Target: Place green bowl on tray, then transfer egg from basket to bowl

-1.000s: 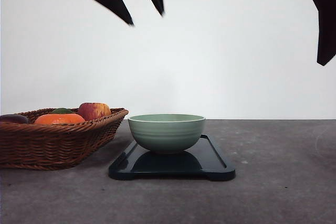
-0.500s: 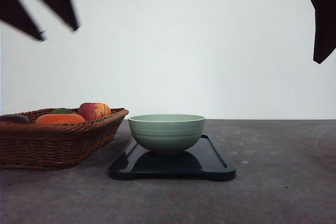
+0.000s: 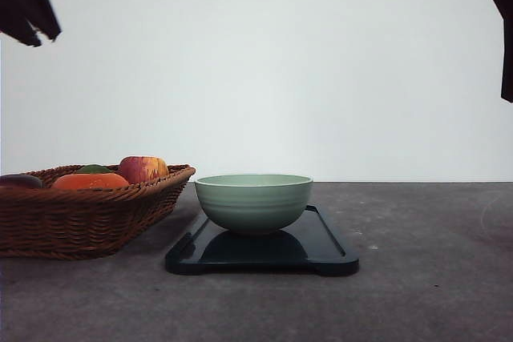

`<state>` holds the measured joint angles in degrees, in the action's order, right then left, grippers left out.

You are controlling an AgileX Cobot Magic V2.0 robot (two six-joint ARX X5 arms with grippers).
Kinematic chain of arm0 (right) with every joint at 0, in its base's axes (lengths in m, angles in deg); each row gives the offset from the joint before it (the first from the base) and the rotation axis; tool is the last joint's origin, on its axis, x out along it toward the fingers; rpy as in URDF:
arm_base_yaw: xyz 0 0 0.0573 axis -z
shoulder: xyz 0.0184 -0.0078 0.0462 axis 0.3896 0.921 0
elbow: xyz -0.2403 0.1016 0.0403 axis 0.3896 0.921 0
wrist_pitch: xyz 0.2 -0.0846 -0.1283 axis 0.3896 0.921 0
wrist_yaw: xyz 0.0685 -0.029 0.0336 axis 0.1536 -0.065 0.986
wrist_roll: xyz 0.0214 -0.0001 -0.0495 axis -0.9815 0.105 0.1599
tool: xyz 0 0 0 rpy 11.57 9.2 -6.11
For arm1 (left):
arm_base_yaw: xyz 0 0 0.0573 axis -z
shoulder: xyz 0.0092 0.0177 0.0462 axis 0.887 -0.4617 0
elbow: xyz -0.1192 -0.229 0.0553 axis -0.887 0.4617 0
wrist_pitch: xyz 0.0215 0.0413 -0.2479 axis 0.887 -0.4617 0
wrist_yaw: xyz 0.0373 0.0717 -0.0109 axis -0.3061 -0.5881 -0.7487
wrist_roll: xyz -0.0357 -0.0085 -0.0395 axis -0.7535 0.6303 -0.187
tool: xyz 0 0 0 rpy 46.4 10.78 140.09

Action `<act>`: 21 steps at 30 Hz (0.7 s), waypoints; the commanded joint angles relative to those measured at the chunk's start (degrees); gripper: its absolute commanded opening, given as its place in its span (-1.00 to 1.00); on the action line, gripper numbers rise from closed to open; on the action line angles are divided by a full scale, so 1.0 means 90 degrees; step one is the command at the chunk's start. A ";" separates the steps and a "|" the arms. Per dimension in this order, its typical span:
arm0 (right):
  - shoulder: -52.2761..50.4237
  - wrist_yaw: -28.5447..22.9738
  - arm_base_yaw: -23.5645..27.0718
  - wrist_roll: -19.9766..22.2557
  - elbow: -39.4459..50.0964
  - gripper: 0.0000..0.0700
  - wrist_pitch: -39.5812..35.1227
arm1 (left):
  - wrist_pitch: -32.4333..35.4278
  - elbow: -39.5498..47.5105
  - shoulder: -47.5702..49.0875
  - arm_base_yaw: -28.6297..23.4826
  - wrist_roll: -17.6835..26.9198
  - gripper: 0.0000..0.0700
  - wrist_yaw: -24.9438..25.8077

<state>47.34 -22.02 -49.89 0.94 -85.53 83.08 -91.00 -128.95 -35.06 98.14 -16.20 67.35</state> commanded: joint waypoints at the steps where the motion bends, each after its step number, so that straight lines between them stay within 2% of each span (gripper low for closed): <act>1: 0.0024 0.0083 -0.0041 -0.0055 -0.0036 -0.95 0.0014 | 0.0013 -0.0104 -0.0024 0.0032 -0.0022 -1.00 -0.0039; 12: 0.0024 0.0095 -0.0036 -0.0053 -0.0036 -0.95 -0.0313 | 0.0031 -0.0104 -0.0024 0.0032 -0.0022 -1.00 -0.0039; 16: 0.0024 0.0094 -0.0036 -0.0053 -0.0036 -0.95 -0.0421 | 0.0132 -0.0028 0.0184 -0.0136 0.0409 -1.00 -0.0012; 18: 0.0024 0.0094 -0.0036 -0.0055 -0.0036 -0.95 -0.0417 | 0.0704 0.0286 0.0536 -0.0408 0.0405 -1.00 -0.0012; 21: 0.0024 0.0094 -0.0036 -0.0055 -0.0036 -0.95 -0.0420 | 0.2056 0.1118 0.1251 -0.1005 0.0385 -1.00 0.0011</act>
<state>47.34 -21.18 -49.89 0.88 -85.53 79.66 -76.91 -120.90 -24.80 90.06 -13.53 67.48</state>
